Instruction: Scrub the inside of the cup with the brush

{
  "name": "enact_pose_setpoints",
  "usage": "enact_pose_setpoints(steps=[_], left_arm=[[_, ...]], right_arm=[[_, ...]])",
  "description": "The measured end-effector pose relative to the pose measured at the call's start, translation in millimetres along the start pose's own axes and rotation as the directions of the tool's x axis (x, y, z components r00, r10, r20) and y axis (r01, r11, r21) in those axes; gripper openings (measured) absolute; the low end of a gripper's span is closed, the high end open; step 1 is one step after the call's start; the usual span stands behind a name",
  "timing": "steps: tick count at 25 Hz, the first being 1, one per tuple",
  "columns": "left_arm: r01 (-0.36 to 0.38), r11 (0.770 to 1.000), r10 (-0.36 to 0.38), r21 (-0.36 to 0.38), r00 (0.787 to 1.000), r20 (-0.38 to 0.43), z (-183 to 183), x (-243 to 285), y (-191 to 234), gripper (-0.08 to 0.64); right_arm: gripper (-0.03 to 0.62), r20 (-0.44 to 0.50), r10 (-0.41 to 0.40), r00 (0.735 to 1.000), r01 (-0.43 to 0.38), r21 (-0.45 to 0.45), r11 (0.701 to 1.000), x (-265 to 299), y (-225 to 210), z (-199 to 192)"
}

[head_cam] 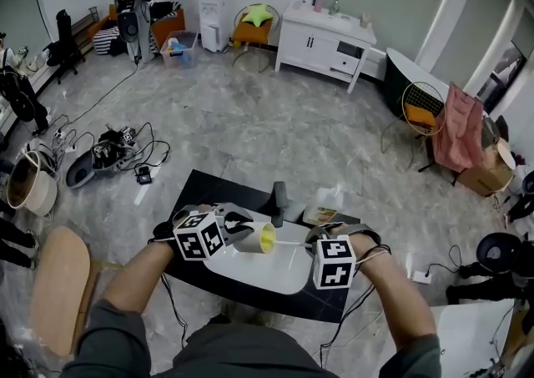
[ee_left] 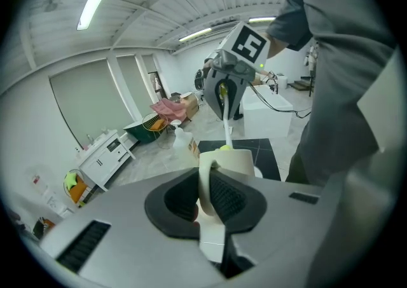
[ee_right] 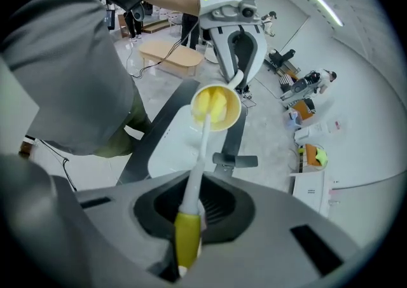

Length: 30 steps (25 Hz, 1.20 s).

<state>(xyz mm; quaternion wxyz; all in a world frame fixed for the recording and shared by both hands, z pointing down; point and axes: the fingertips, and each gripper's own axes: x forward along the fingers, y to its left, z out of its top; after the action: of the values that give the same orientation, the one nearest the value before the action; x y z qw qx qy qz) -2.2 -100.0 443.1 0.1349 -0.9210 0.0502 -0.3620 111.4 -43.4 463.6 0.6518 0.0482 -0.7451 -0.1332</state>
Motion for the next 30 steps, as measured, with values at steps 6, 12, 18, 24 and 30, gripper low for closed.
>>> enact_pose_setpoints(steps=[6, 12, 18, 24, 30], left_arm=[[0.046, 0.999, -0.046, 0.0, 0.999, -0.009, -6, 6, -10, 0.034], [0.044, 0.999, -0.044, 0.017, 0.999, 0.001, -1, 7, -8, 0.034], [0.022, 1.0, -0.022, 0.002, 1.0, -0.001, -8, 7, -2, 0.034], [0.018, 0.999, -0.018, -0.026, 1.0, -0.007, -16, 6, 4, 0.032], [0.066, 0.997, -0.067, -0.035, 0.998, -0.006, -22, 17, -11, 0.031]], right_arm=[[0.023, 0.0, -0.013, 1.0, 0.013, -0.024, 1.0, -11, -13, 11], [0.025, -0.011, 0.006, 1.0, -0.006, 0.003, 1.0, -5, -34, 3], [0.025, -0.03, 0.053, 0.998, -0.052, 0.024, 0.998, 14, -28, -2], [0.025, -0.014, 0.105, 0.994, -0.105, -0.003, 0.994, 13, 0, 8], [0.025, 0.002, 0.076, 0.997, -0.076, -0.008, 0.997, 5, -20, 17]])
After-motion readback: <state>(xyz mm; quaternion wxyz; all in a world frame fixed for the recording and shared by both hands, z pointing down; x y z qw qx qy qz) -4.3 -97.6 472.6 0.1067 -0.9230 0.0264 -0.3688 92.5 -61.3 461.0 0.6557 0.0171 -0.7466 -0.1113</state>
